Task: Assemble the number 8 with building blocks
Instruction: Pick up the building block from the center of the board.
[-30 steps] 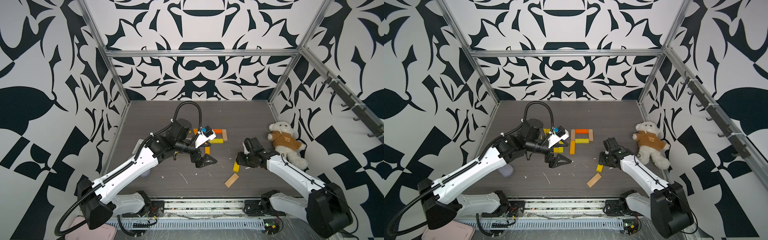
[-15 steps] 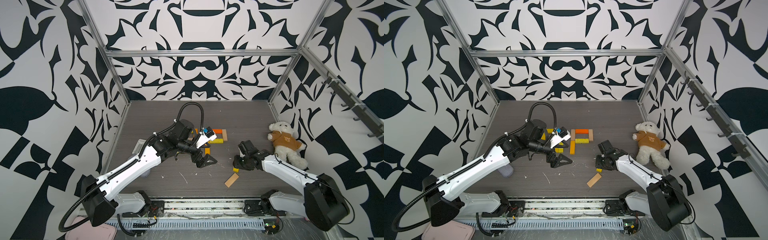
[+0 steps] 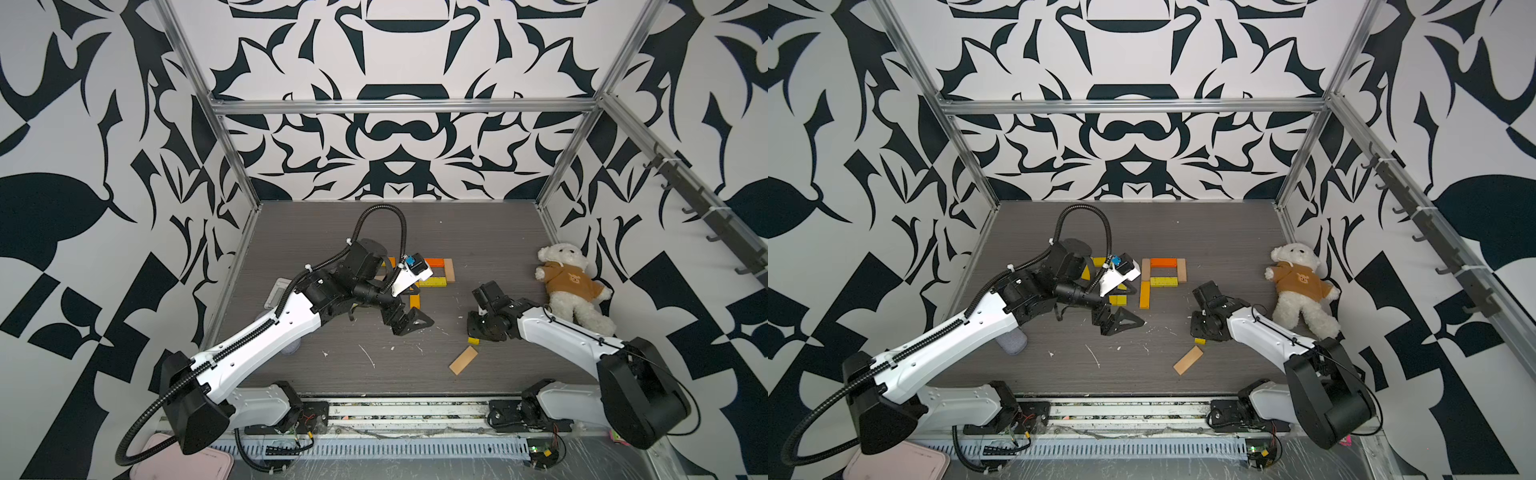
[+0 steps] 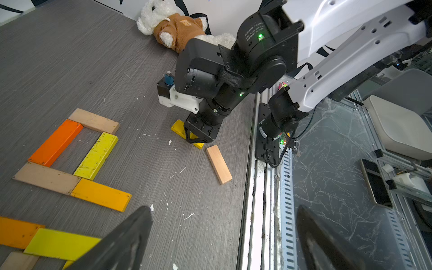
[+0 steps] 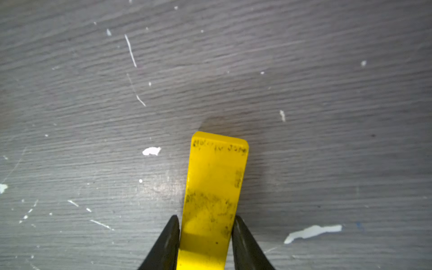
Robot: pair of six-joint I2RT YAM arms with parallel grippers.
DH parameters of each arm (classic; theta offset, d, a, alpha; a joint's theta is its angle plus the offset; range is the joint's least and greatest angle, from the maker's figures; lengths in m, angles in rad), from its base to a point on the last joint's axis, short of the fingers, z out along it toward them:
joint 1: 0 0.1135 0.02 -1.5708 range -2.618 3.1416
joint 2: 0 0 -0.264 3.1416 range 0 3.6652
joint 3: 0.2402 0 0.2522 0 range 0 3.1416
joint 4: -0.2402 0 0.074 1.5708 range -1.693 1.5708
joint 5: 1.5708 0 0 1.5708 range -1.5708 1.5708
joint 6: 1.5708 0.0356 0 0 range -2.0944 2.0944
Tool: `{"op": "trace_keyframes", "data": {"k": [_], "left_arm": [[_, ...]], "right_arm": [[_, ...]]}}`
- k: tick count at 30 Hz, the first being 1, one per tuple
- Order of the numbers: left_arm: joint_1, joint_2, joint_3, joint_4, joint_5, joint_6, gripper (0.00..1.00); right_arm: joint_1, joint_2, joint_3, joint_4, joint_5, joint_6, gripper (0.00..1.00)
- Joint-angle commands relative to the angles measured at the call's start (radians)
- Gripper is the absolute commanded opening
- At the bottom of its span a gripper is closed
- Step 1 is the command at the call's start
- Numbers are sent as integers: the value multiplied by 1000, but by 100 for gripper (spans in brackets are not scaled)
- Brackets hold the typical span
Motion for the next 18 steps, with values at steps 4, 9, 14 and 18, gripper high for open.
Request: {"op": "trace_keyframes", "data": {"k": [4, 9, 14, 18], "left_arm": [[-4, -37, 13, -15, 26, 11, 99], [-3, -49, 9, -14, 27, 13, 99], [-3, -69, -4, 4, 14, 10, 99], [-3, -73, -19, 31, 1, 10, 99]], "right_arm": [[11, 8, 3, 15, 35, -12, 31], [4, 50, 44, 34, 15, -90, 28], [-16, 129, 115, 50, -10, -147, 28], [-35, 196, 172, 62, -31, -187, 27]]}}
